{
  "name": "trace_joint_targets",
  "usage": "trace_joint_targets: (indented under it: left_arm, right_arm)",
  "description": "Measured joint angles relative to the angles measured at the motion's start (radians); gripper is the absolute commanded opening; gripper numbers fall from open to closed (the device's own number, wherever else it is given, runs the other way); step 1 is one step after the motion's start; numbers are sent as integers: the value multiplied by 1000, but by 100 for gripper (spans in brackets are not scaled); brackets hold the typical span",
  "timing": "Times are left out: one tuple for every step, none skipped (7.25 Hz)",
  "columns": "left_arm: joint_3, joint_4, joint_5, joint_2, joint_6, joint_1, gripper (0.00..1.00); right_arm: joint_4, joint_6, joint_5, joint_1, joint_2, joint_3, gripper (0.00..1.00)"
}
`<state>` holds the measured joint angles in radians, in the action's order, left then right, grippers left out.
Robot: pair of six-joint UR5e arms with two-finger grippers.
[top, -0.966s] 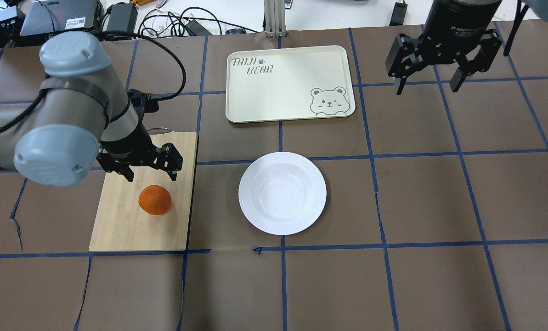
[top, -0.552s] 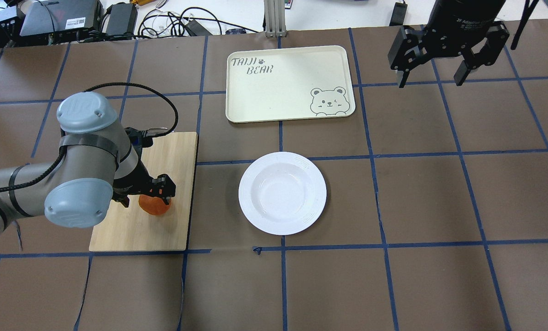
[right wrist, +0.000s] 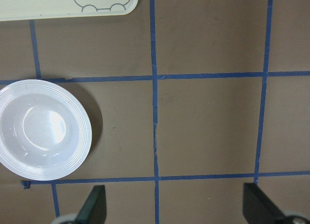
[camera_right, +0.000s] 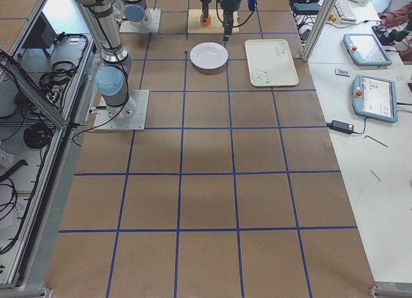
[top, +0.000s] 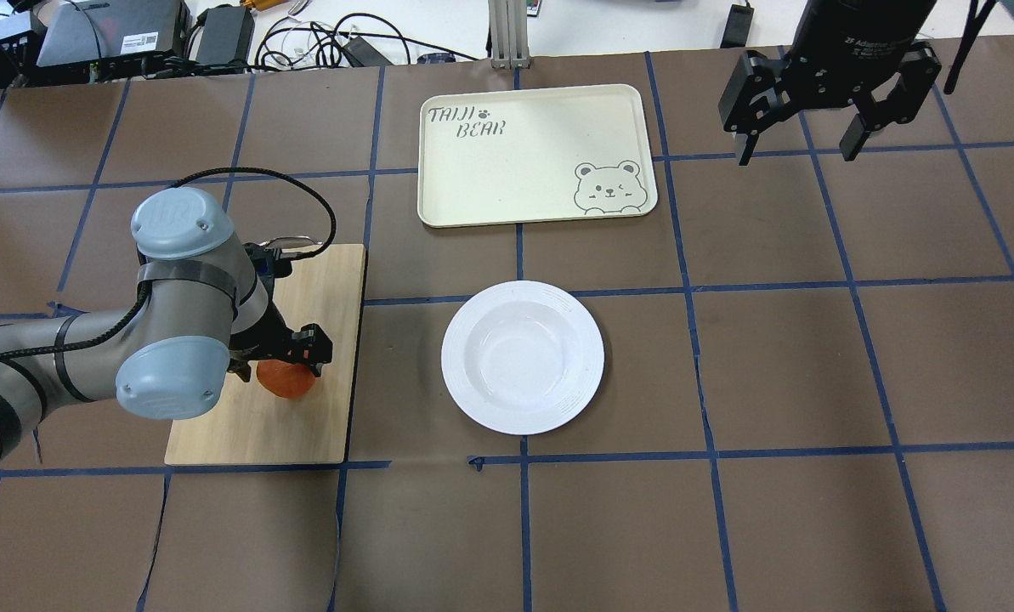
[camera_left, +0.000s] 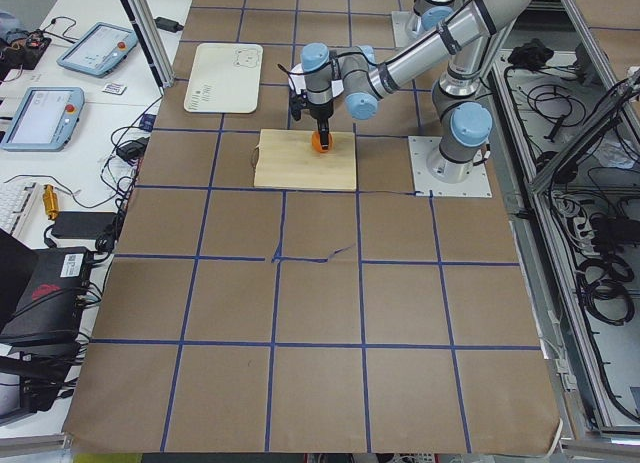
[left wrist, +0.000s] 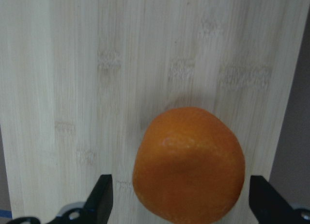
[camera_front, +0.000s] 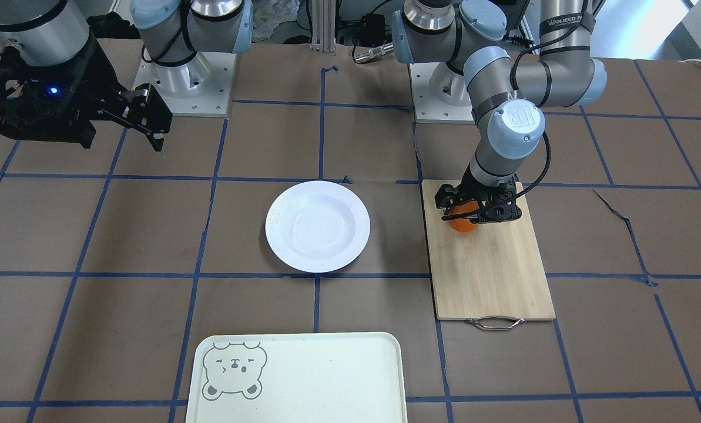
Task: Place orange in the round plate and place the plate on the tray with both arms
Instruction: 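Lower the left gripper over the orange on the cutting board, then close the left gripper on the orange and lift it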
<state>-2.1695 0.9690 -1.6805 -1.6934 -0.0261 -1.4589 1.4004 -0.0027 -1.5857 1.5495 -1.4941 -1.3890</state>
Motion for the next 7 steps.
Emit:
trace_joint_targets:
  left_arm:
    - [1,-38,4,-17,-5,0,70]
    - [2,-61,7,-29,-10,0,44]
    - [3,-71,9,-36,-12,0,33]
    - [8,-75,12,-39,-13,0,30]
    - [30,-64,25,-40,-11,-2,27]
    - [69,-22,46,-42,-6,-7,27]
    - [112,44,76,-41,12,-20,27]
  right_arm:
    - [0,0,0,0,2,-3,100]
    - [1,0,0,0,4,-9,100]
    - [1,1,1,0,5,-14,100]
    - [2,2,1,0,6,-16,100]
    - [2,3,1,0,6,-17,100]
    - [2,3,1,0,6,-17,100]
    - [2,2,0,-1,6,-18,100]
